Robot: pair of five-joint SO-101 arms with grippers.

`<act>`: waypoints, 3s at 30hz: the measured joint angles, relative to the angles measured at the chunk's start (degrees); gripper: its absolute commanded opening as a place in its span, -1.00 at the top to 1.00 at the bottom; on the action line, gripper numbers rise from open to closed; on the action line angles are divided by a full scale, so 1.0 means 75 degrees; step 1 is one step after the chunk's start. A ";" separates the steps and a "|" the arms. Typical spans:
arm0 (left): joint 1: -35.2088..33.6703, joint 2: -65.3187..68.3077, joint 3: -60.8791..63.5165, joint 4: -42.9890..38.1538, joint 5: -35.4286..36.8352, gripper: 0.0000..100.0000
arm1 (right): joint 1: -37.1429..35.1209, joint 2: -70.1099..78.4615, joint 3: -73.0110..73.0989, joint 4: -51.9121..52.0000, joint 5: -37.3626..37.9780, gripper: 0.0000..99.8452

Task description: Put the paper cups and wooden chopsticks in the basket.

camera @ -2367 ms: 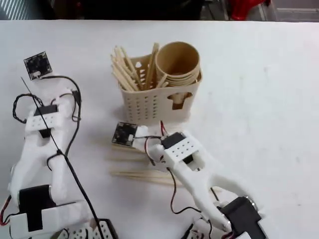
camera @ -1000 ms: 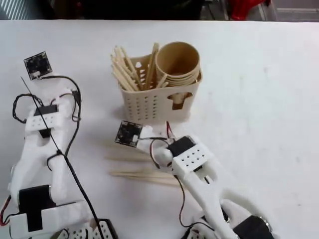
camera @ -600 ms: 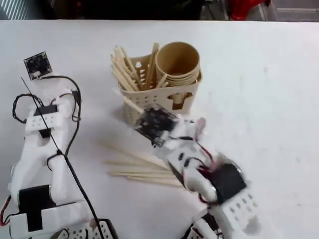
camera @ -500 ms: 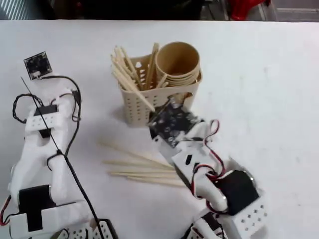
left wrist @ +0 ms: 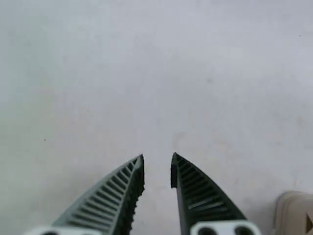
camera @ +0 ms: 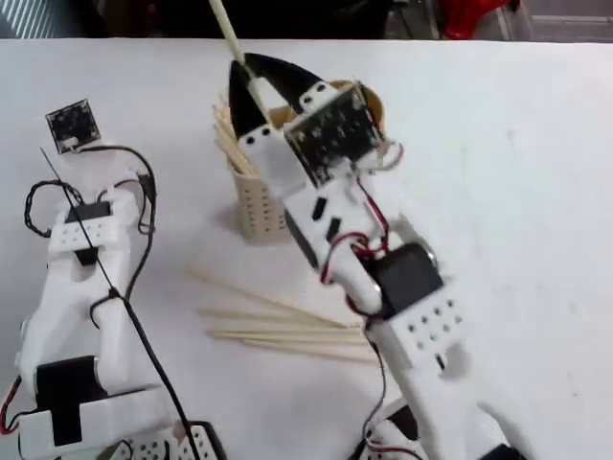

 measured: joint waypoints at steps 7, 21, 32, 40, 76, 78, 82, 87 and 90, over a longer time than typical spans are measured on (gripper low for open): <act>0.0000 0.0000 0.0000 0.0000 -0.0246 0.78 | 0.0293 0.1043 0.0000 -0.0375 -0.0938 0.96; 0.0000 0.0000 0.0000 0.0000 -0.0270 0.78 | 0.0680 0.1114 0.0117 0.0527 -0.1817 0.53; 0.0000 0.0000 0.0000 0.0000 -0.0270 0.78 | 0.0668 0.0539 0.0246 0.5263 -0.0059 0.93; 0.0000 0.0000 0.0000 0.0000 -0.0270 0.78 | -0.0258 0.1348 0.1418 0.7056 0.3153 0.93; 0.0000 0.0000 0.0000 0.0000 -0.0270 0.78 | -0.0375 0.3001 0.3294 0.4360 0.3446 0.97; 0.0000 0.0000 0.0000 0.0000 -0.0270 0.78 | -0.0352 0.2098 0.3704 0.4419 0.3352 0.97; 0.0000 0.0000 0.0000 0.0000 -0.0270 0.78 | -0.0375 0.0117 0.3974 0.4525 0.2473 0.97; 0.0000 0.0000 0.0000 0.0000 -0.0270 0.78 | -0.0363 -0.1782 0.3552 0.5275 0.1958 0.97; 0.0000 0.0000 0.0000 0.0000 -0.0270 0.78 | -0.0223 -0.2168 0.2719 0.5744 0.1735 0.97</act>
